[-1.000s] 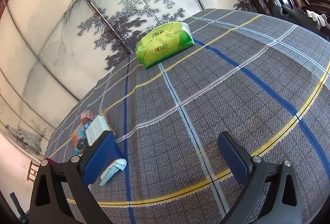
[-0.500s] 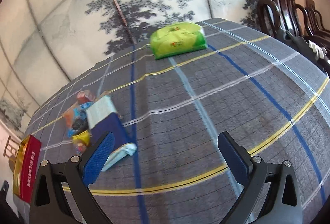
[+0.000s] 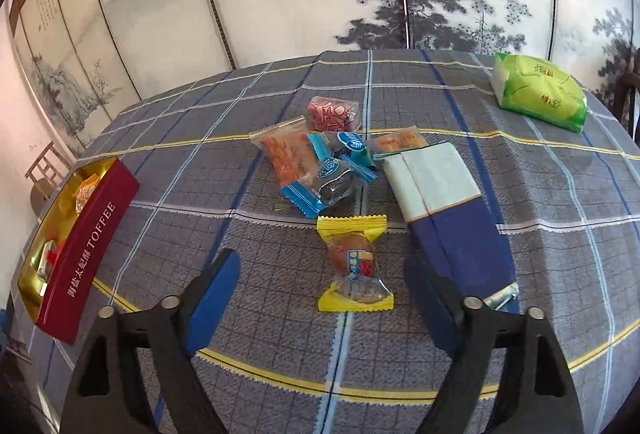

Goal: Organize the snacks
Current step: 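Move the right gripper to the yellow-wrapped candy and grasp it, then carry the yellow-wrapped candy over the gold tin with the right gripper, then open the right gripper to drop the candy into the tin, then move the left gripper to the blue-wrapped candy and grasp it, then carry the blue-wrapped candy into the tin and open the left gripper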

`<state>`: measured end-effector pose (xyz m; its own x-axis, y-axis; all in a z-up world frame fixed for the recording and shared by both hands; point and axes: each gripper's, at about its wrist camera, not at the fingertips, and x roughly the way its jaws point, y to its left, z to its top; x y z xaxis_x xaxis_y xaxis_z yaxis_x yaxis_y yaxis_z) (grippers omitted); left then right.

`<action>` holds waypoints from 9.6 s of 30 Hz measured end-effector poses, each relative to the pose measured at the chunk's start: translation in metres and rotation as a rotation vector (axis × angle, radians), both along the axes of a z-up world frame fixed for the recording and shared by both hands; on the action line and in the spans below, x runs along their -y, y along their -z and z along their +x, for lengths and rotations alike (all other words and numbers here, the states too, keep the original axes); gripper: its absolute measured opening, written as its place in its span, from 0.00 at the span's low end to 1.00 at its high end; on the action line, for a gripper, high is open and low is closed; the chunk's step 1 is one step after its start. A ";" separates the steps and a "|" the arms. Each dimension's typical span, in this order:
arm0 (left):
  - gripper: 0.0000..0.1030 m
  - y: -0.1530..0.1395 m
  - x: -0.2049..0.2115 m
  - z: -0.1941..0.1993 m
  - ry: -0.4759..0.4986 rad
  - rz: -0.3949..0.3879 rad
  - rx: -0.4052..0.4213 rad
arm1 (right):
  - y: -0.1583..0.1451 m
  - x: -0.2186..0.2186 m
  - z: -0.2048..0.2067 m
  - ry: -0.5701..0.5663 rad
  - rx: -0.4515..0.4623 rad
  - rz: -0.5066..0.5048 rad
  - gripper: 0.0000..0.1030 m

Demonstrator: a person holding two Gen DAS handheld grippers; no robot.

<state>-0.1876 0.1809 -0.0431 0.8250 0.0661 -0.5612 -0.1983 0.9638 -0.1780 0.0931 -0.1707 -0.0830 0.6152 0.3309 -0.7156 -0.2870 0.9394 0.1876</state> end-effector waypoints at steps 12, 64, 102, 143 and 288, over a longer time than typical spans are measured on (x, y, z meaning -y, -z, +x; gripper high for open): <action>0.86 0.001 0.011 -0.005 0.017 -0.023 0.004 | -0.003 -0.006 0.003 0.033 0.037 -0.112 0.24; 0.86 0.029 -0.030 -0.036 -0.111 -0.084 -0.073 | -0.085 -0.237 -0.044 -0.167 0.208 -0.182 0.25; 0.86 0.054 -0.079 -0.074 -0.239 -0.166 -0.106 | -0.026 -0.331 -0.038 -0.278 0.006 -0.265 0.25; 0.82 -0.045 0.161 0.142 0.380 0.064 -0.039 | 0.000 0.196 -0.014 0.432 0.110 0.293 0.88; 0.45 0.021 -0.017 0.305 0.014 -0.029 -0.444 | 0.019 0.203 -0.011 0.430 0.029 0.372 0.92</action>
